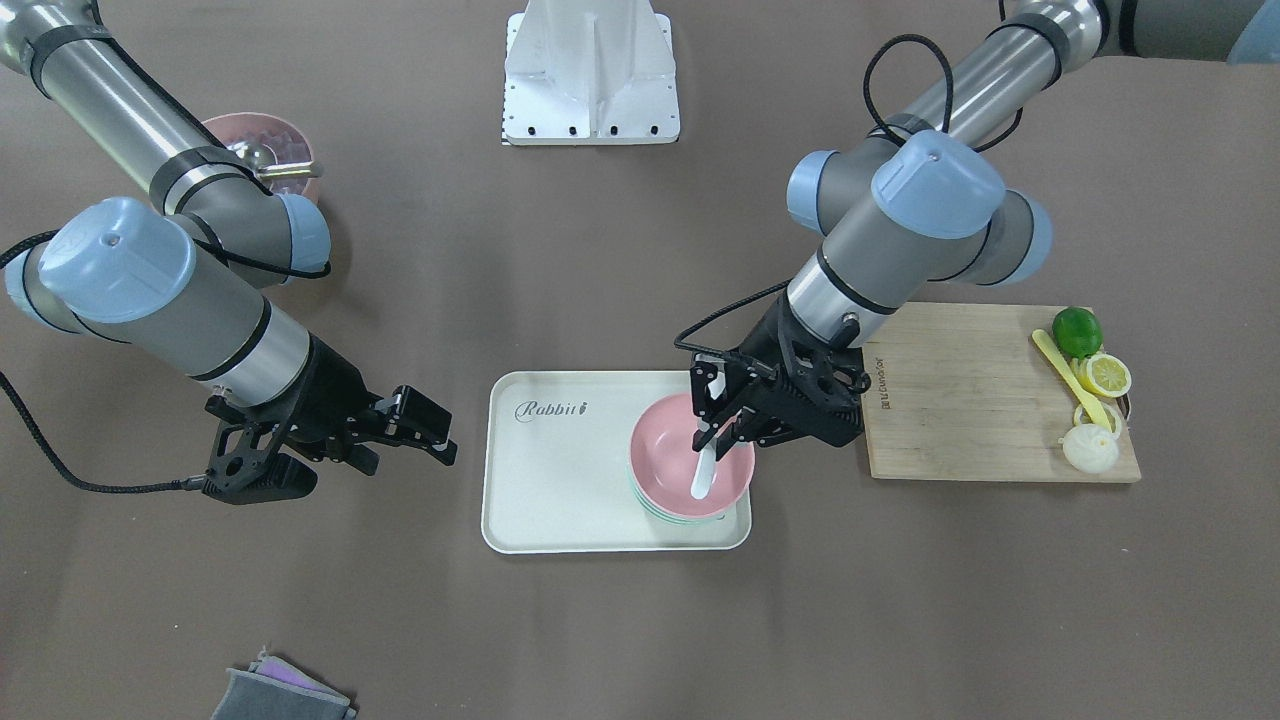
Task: Stack pink bowl on green and place spoon
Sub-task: 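Move the spoon with the left gripper into the pink bowl while the right withdraws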
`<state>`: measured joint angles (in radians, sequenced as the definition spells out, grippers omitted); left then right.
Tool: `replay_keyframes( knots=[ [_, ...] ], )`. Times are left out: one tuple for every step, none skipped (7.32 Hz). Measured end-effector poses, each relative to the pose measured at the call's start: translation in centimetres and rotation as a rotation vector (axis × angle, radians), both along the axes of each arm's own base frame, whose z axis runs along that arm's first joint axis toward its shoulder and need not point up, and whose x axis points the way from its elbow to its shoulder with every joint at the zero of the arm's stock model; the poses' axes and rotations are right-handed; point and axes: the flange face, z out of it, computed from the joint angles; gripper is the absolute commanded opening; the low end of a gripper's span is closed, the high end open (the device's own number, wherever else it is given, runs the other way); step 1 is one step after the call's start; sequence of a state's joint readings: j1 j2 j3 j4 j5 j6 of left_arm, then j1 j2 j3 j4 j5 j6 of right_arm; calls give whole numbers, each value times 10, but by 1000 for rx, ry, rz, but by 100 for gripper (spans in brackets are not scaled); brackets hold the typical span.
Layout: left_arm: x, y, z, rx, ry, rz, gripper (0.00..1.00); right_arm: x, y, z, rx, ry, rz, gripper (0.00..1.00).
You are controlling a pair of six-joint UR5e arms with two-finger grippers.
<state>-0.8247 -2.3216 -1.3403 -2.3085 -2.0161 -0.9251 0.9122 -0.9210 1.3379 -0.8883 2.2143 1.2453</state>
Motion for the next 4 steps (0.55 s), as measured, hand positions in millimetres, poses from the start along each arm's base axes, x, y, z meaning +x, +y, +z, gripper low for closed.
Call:
replay_keyframes(
  knots=[
    [10,-4,-2,9,1,-11,0,0,0,0,1,1,2,100],
    [15,-7,-6,14,2,-16,0,0,0,0,1,2,4,100],
    [18,-10,-9,17,1,-24,0,0,0,0,2,2,5,100],
    [20,-14,-11,19,-3,-36,0,-1,0,0,2,3,6,100]
  ],
)
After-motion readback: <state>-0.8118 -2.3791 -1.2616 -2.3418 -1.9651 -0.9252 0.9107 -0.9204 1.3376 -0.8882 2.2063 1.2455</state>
